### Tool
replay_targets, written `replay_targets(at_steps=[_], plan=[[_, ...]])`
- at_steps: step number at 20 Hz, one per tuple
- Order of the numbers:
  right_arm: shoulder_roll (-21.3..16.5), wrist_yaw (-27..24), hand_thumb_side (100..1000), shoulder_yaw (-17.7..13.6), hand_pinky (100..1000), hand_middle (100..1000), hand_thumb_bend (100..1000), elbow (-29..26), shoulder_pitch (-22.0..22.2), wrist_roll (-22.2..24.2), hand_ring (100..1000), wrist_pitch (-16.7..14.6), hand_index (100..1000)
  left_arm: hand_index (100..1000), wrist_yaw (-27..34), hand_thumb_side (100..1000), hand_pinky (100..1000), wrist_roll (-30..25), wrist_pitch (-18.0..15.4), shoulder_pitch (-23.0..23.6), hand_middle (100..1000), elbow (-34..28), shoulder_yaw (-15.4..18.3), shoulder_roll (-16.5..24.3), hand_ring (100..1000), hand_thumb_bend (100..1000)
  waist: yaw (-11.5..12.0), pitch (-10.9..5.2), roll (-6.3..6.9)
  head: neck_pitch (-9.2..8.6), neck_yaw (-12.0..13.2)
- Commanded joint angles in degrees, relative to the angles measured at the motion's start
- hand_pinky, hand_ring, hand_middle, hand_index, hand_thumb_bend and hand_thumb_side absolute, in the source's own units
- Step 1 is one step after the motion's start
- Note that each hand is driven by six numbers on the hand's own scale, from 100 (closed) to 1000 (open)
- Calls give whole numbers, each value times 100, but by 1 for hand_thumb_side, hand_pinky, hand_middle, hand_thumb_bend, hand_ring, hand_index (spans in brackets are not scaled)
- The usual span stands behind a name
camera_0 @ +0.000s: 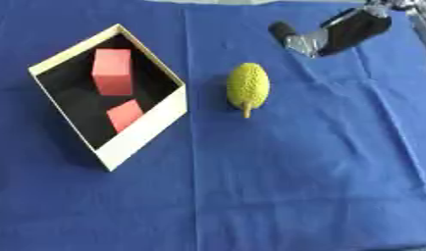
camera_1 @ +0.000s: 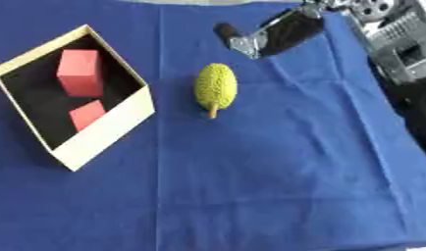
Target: Pick up objects on the table and place them in the box.
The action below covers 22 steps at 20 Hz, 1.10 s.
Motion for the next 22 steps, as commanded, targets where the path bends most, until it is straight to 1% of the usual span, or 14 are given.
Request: replay_targets(at_steps=[1, 3, 4, 7, 10, 13, 15, 19, 22], plan=[[-271, 75, 399, -120, 870, 818, 130, -138, 68, -27, 918, -28, 962, 801, -16, 691, 710, 27, -17, -83, 756, -99, 56, 157, 786, 169, 11, -91, 17, -64, 14], [-295, 157, 383, -54, 873, 825, 177, -79, 169, 89, 925, -128, 977, 801, -15, 692, 710, 26, -16, -89, 756, -99, 54, 148, 786, 168, 23, -83, 16, -60, 0], [-301, 205, 355, -14, 876, 828, 225, -29, 209, 173, 930, -201, 983, 801, -13, 694, 710, 24, -14, -89, 756, -99, 53, 143, 787, 167, 29, -77, 15, -60, -6], [-262, 297, 343, 94, 879, 829, 265, 222, 267, 460, 937, -426, 990, 801, -5, 694, 710, 14, -10, -91, 755, -99, 49, 130, 786, 167, 49, -64, 15, -54, -18], [-176, 339, 362, 143, 878, 822, 259, 499, 187, 590, 935, -541, 991, 801, 6, 696, 710, 4, -6, -96, 755, -99, 44, 118, 787, 166, 53, -60, 18, -49, -25], [-51, 414, 372, 223, 878, 824, 266, 823, -2, 644, 935, -607, 994, 801, 22, 697, 709, -19, -2, -104, 754, -99, 24, 103, 787, 165, 47, -67, 23, -44, -47], [41, 522, 377, 293, 880, 831, 286, 1060, -138, 691, 938, -665, 1000, 801, 32, 697, 709, -39, -2, -107, 754, -99, 11, 94, 787, 165, 47, -72, 27, -43, -71], [285, 943, 379, 449, 880, 837, 327, 1707, -399, 738, 939, -836, 1000, 801, 53, 700, 709, -69, 6, -101, 754, -99, -1, 75, 787, 163, 54, -71, 37, -40, -112], [499, 1280, 387, 513, 878, 836, 318, 2215, -556, 621, 936, -952, 1000, 801, 65, 702, 708, -90, 15, -99, 754, -99, -9, 65, 788, 162, 64, -60, 44, -37, -148]])
